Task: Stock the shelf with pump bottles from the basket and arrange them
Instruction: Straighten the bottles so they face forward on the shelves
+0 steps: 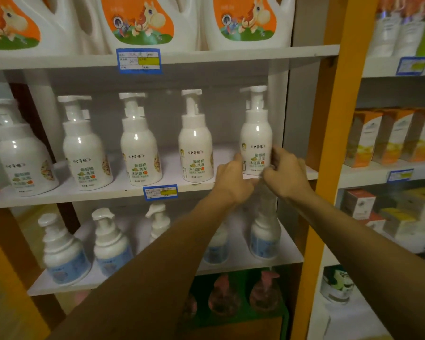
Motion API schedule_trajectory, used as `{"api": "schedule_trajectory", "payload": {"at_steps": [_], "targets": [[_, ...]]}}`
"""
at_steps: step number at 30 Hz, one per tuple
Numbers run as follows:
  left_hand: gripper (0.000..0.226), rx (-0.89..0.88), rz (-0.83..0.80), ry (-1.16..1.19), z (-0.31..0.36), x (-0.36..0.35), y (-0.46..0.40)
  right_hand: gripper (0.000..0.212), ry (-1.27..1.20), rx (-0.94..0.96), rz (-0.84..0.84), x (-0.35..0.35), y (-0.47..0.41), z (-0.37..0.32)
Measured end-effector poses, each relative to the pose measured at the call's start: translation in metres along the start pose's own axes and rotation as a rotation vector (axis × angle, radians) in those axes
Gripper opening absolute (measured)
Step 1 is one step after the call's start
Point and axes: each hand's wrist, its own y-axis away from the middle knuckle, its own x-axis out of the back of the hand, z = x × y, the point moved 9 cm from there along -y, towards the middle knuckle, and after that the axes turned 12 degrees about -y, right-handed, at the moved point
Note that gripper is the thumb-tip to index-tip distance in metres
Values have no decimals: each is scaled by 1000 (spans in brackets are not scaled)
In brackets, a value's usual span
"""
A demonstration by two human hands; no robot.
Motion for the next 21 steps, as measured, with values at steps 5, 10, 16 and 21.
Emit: {"api": "schedule_trajectory", "payload": {"at_steps": [5, 10, 16, 21], "targets": [[54, 29, 61, -11, -6, -2, 1, 43, -15, 32, 7, 3, 2, 0], [55, 19, 100, -58, -9, 3, 4, 47, -36, 47, -22, 4, 3, 0], [56, 30, 118, -66, -11, 1, 5, 47, -16, 35, -33, 3, 4, -2], [58, 23, 115, -73, -11, 0, 5, 48, 9, 19, -35, 2, 5, -1]]}}
